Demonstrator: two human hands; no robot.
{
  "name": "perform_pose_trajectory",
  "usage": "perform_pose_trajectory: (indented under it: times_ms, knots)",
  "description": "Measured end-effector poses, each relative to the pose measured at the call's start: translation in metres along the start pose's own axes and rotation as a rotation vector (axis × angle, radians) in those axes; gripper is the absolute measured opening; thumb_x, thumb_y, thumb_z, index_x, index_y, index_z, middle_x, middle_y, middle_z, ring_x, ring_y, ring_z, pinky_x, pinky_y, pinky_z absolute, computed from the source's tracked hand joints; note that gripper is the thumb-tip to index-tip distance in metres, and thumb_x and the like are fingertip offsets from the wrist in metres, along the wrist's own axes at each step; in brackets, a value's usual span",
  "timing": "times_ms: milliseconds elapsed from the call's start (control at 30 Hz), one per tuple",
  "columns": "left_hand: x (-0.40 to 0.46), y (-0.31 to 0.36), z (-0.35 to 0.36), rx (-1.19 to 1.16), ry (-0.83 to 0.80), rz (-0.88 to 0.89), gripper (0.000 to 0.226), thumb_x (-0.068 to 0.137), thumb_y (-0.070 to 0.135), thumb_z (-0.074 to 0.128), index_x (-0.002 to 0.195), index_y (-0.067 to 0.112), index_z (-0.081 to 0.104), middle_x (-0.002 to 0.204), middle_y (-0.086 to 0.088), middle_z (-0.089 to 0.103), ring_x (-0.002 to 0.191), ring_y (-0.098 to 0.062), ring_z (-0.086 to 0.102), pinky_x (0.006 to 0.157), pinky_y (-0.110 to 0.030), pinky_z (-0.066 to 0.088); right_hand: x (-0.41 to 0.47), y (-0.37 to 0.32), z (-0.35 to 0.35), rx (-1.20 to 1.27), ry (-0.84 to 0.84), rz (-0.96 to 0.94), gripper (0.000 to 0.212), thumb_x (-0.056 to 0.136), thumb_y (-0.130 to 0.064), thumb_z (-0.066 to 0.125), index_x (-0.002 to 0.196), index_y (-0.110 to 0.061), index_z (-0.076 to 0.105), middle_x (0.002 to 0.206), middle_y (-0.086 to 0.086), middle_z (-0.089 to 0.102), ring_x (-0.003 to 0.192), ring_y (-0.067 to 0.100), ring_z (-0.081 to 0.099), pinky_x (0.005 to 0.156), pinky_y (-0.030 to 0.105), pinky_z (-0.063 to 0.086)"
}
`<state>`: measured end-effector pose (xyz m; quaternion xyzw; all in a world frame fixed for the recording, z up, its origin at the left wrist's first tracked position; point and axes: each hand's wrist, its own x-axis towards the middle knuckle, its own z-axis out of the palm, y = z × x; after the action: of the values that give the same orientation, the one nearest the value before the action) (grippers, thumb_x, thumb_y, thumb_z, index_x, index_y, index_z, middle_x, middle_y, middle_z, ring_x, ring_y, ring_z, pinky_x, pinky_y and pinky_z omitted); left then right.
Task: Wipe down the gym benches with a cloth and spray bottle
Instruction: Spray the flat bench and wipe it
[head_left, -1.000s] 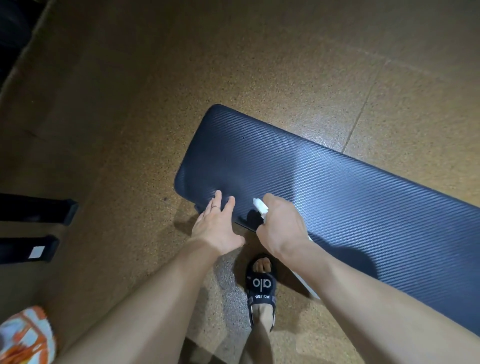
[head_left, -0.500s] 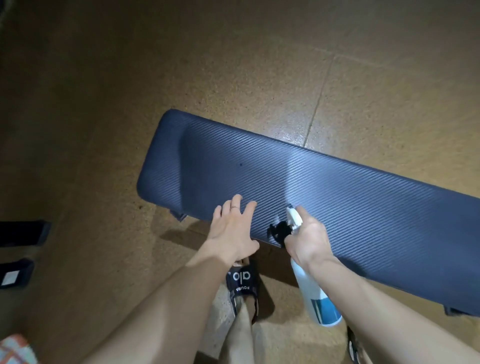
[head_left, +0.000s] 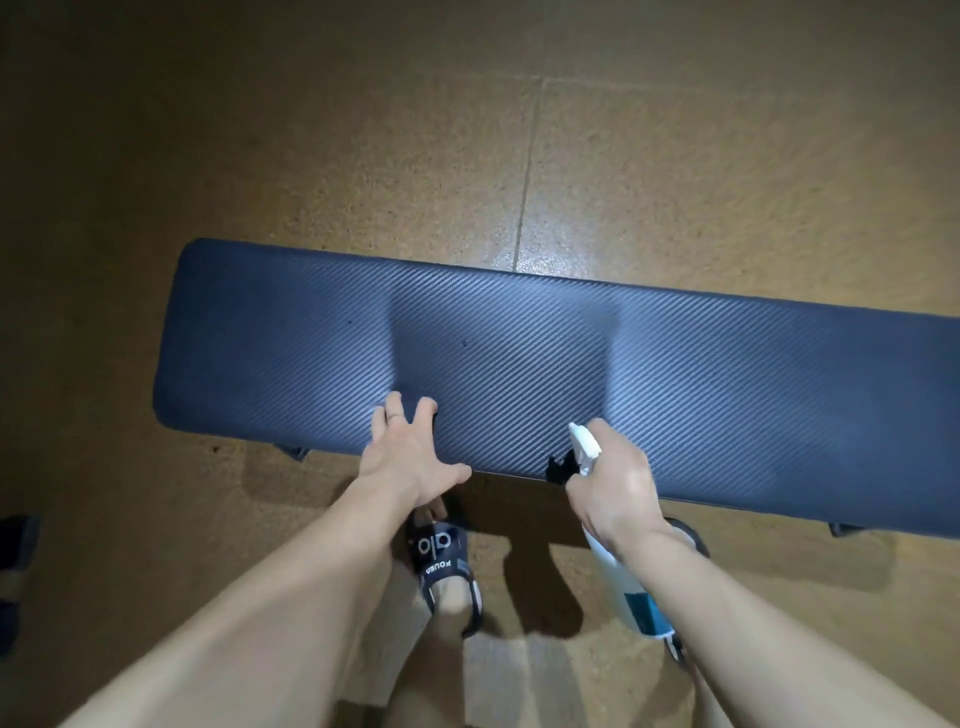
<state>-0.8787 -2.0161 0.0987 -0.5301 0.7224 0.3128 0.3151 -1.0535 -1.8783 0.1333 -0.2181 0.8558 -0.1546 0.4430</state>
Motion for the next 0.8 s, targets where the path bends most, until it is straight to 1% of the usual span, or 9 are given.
perform_pose_trajectory:
  times_ms: [133, 233, 300, 333, 467, 567, 633, 700, 800]
  knots:
    - [0.004, 0.019, 0.014, -0.019, 0.021, -0.078, 0.105, 0.08, 0.062, 0.074, 0.157, 0.035, 0.007, 0.167, -0.018, -0.012, 0.155, -0.044, -0.01, 0.12, -0.057, 0.026, -0.001, 0.019, -0.008, 0.028, 0.036, 0.036, 0.021, 0.082, 0.006, 0.057, 0.089, -0.012, 0.05, 0.084, 0.005, 0.055, 0.07, 0.016, 0.049, 0.055, 0.034, 0.036]
    - [0.009, 0.03, 0.023, -0.029, 0.061, -0.121, 0.11, 0.079, 0.064, 0.074, 0.156, 0.033, 0.002, 0.166, -0.023, -0.016, 0.154, -0.048, -0.014, 0.121, -0.059, 0.023, -0.001, 0.035, -0.008, 0.078, 0.077, 0.027, 0.025, 0.084, 0.006, 0.059, 0.091, -0.016, 0.05, 0.092, 0.006, 0.056, 0.079, 0.02, 0.052, 0.061, 0.036, 0.04]
    - [0.012, 0.035, 0.029, -0.026, 0.104, -0.147, 0.112, 0.076, 0.065, 0.077, 0.154, 0.03, 0.004, 0.166, -0.026, -0.015, 0.153, -0.05, -0.013, 0.121, -0.061, 0.024, -0.002, 0.043, -0.005, 0.08, 0.097, 0.034, 0.025, 0.081, 0.008, 0.058, 0.092, -0.014, 0.051, 0.093, 0.006, 0.056, 0.084, 0.025, 0.053, 0.069, 0.04, 0.047]
    - [0.013, 0.037, 0.032, -0.022, 0.133, -0.156, 0.111, 0.074, 0.064, 0.078, 0.152, 0.029, 0.007, 0.165, -0.027, -0.013, 0.153, -0.051, -0.012, 0.121, -0.061, 0.024, -0.003, 0.047, -0.004, 0.084, 0.102, 0.042, 0.024, 0.08, 0.009, 0.057, 0.091, -0.012, 0.051, 0.091, 0.006, 0.056, 0.083, 0.026, 0.053, 0.07, 0.042, 0.046]
    - [0.017, 0.035, 0.034, -0.027, 0.18, -0.159, 0.11, 0.069, 0.065, 0.083, 0.146, 0.027, 0.014, 0.164, -0.026, -0.004, 0.152, -0.051, -0.005, 0.117, -0.064, 0.028, -0.006, 0.06, -0.002, 0.1, 0.146, 0.089, 0.02, 0.076, 0.008, 0.054, 0.082, -0.009, 0.047, 0.08, 0.008, 0.055, 0.071, 0.03, 0.048, 0.061, 0.041, 0.038]
    - [0.015, 0.038, 0.036, -0.019, 0.208, -0.16, 0.108, 0.069, 0.063, 0.084, 0.144, 0.028, 0.015, 0.161, -0.024, 0.004, 0.153, -0.046, 0.003, 0.115, -0.063, 0.033, -0.007, 0.068, -0.002, 0.142, 0.19, 0.09, 0.026, 0.08, 0.008, 0.058, 0.09, -0.014, 0.05, 0.091, 0.009, 0.059, 0.082, 0.028, 0.056, 0.07, 0.043, 0.05]
    - [0.009, 0.048, 0.038, 0.051, 0.279, -0.1, 0.104, 0.071, 0.059, 0.084, 0.145, 0.029, 0.018, 0.16, -0.019, 0.012, 0.15, -0.04, 0.015, 0.115, -0.06, 0.033, -0.008, 0.075, -0.005, 0.148, 0.22, 0.098, 0.031, 0.083, 0.007, 0.061, 0.1, -0.018, 0.052, 0.102, 0.008, 0.06, 0.092, 0.027, 0.059, 0.08, 0.047, 0.055]
    - [0.0, 0.069, 0.045, 0.127, 0.349, 0.037, 0.101, 0.073, 0.056, 0.083, 0.148, 0.027, 0.022, 0.158, -0.017, 0.017, 0.144, -0.038, 0.024, 0.114, -0.056, 0.034, -0.007, 0.085, -0.012, 0.151, 0.23, 0.107, 0.032, 0.085, 0.005, 0.064, 0.104, -0.018, 0.052, 0.107, 0.007, 0.06, 0.097, 0.026, 0.059, 0.086, 0.049, 0.056]
    - [-0.012, 0.118, 0.063, 0.139, 0.37, 0.212, 0.103, 0.074, 0.057, 0.082, 0.153, 0.024, 0.025, 0.155, -0.017, 0.023, 0.139, -0.038, 0.03, 0.112, -0.05, 0.036, -0.006, 0.107, -0.031, 0.152, 0.214, 0.134, 0.03, 0.088, 0.003, 0.066, 0.102, -0.018, 0.05, 0.104, 0.004, 0.058, 0.096, 0.022, 0.057, 0.088, 0.042, 0.056]
